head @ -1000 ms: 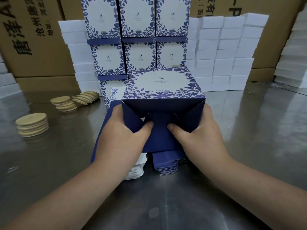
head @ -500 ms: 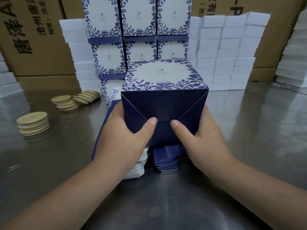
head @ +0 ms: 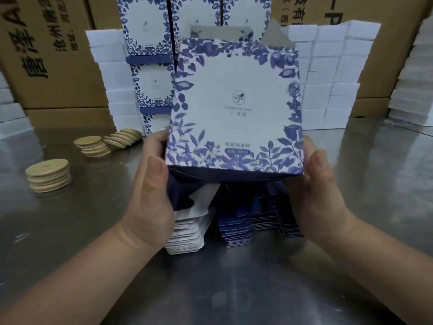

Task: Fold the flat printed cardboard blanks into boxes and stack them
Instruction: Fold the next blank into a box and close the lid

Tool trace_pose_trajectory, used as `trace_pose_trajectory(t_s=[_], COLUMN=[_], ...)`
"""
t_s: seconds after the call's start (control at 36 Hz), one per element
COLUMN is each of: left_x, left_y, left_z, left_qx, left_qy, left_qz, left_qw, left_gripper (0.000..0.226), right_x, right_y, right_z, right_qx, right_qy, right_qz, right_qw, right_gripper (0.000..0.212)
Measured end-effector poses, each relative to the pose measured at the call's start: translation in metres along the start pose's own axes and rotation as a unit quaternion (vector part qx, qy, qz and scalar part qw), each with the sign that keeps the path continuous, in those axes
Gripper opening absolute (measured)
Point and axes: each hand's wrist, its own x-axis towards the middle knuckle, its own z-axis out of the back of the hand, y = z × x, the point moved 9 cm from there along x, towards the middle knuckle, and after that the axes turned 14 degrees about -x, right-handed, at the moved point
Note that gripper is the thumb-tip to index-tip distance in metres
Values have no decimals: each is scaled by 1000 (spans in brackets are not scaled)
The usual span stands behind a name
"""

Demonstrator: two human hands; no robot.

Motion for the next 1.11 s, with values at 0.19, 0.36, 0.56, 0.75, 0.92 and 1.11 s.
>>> trace_pose_trajectory(t_s=[0.19,0.36,0.56,0.75,0.92,1.11], left_x=[4,8,9,10,8,13], left_y=[4,-4,-20,-18,-13,-14], left_z=[6,5,-4,-5,-7,-3], left_qx=[17,110,172,196,214,165], left_qy=[-26,-13,14,44,59,40], left_qz=[13,-16,-50,-36,-15,-25], left_qw=[999,994,984,979,975,985], left_gripper=[50,67,67,78,66,34], right_x=[3,2,4,12,12,16], right_y=[-7,0,11,31,26,21], right_z=[20,12,7,16,12,17], right_qx=[-25,-134,-182,-224,-253,-175], right_qy=[-34,-1,4,-11,26,3], right_qz=[-26,29,44,89,77,67], right_qw=[999,991,982,970,964,982], right_gripper=[56,67,81,73,57,30])
